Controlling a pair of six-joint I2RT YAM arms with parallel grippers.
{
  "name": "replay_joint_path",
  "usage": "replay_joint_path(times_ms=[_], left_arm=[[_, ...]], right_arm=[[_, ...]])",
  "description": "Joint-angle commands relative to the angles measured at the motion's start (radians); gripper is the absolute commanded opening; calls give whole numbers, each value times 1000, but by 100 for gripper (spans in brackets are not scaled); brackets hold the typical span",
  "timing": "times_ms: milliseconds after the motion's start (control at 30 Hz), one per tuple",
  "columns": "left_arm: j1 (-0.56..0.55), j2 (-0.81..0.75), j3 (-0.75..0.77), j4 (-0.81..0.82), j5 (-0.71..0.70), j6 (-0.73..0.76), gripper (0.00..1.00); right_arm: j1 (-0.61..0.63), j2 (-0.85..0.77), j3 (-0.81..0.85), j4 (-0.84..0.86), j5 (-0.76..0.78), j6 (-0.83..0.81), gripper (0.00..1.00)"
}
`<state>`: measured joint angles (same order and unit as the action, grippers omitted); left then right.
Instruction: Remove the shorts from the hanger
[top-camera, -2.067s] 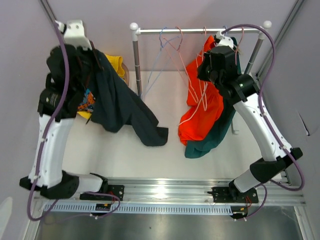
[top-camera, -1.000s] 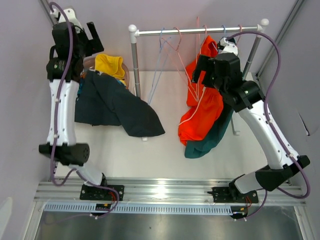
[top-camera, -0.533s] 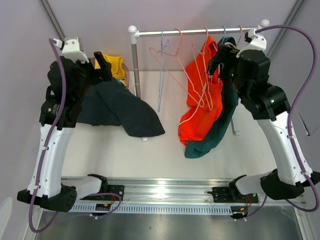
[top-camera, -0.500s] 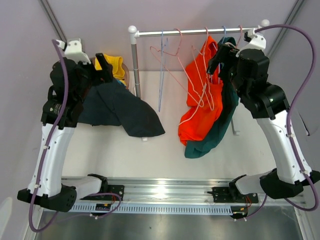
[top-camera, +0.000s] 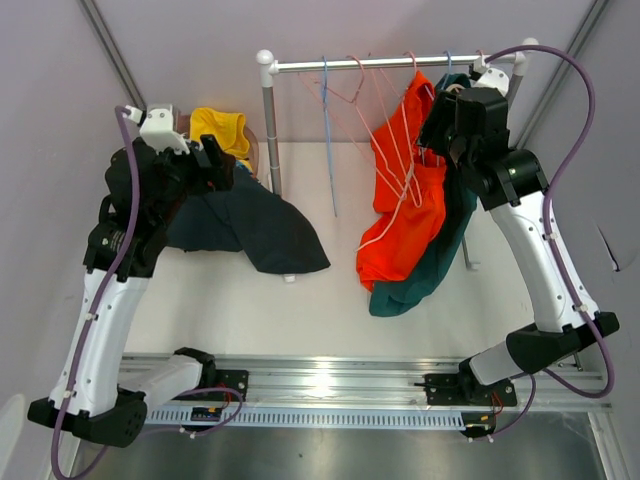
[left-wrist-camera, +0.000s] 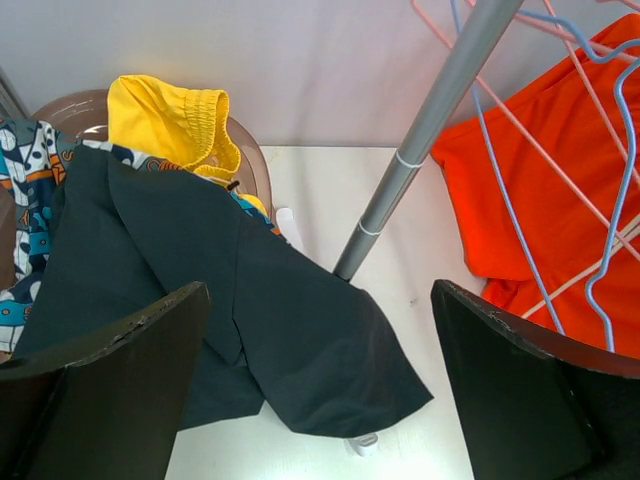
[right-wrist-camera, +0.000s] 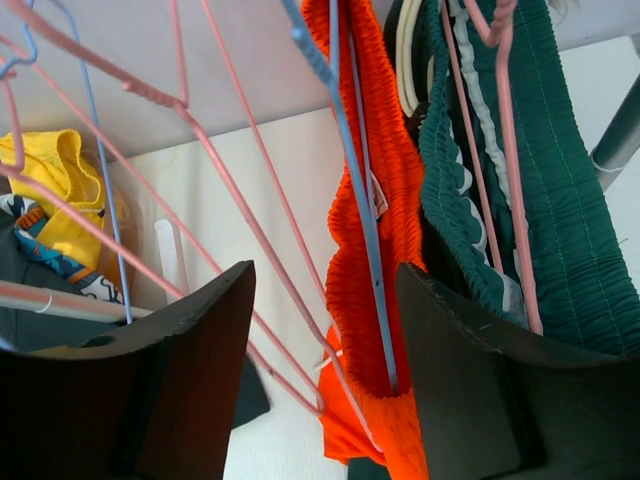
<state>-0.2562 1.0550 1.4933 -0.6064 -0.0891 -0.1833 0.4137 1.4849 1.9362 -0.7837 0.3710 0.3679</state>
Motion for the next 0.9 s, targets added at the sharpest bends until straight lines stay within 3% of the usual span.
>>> replay_joint_path(times_ms=[0, 267, 367, 400, 467, 500, 633, 867], left_arm=[[-9, -27, -15, 36, 32, 1, 99], [-34, -43, -24, 37, 54, -13, 99], [-49, -49, -28, 36, 52, -13, 99], [-54, -52, -30, 36, 52, -15, 99], [-73, -56, -34, 34, 54, -13, 99], [-81, -61, -36, 37, 58, -13, 99], [-162, -90, -67, 75, 121, -5, 99], [-450, -64, -156, 250, 155, -33, 99]], right_arm=[[-22, -3, -14, 63, -21, -1, 63], [-59, 23, -86, 112, -55, 16, 53], [-67, 34, -105, 130, -75, 23, 43], [-69, 41, -105, 133, -81, 25, 26], [-70, 49, -97, 129, -86, 29, 3], [-70, 54, -85, 127, -90, 31, 0], [-67, 46, -45, 124, -93, 34, 0], [-62, 69, 166, 8, -57, 8, 0]])
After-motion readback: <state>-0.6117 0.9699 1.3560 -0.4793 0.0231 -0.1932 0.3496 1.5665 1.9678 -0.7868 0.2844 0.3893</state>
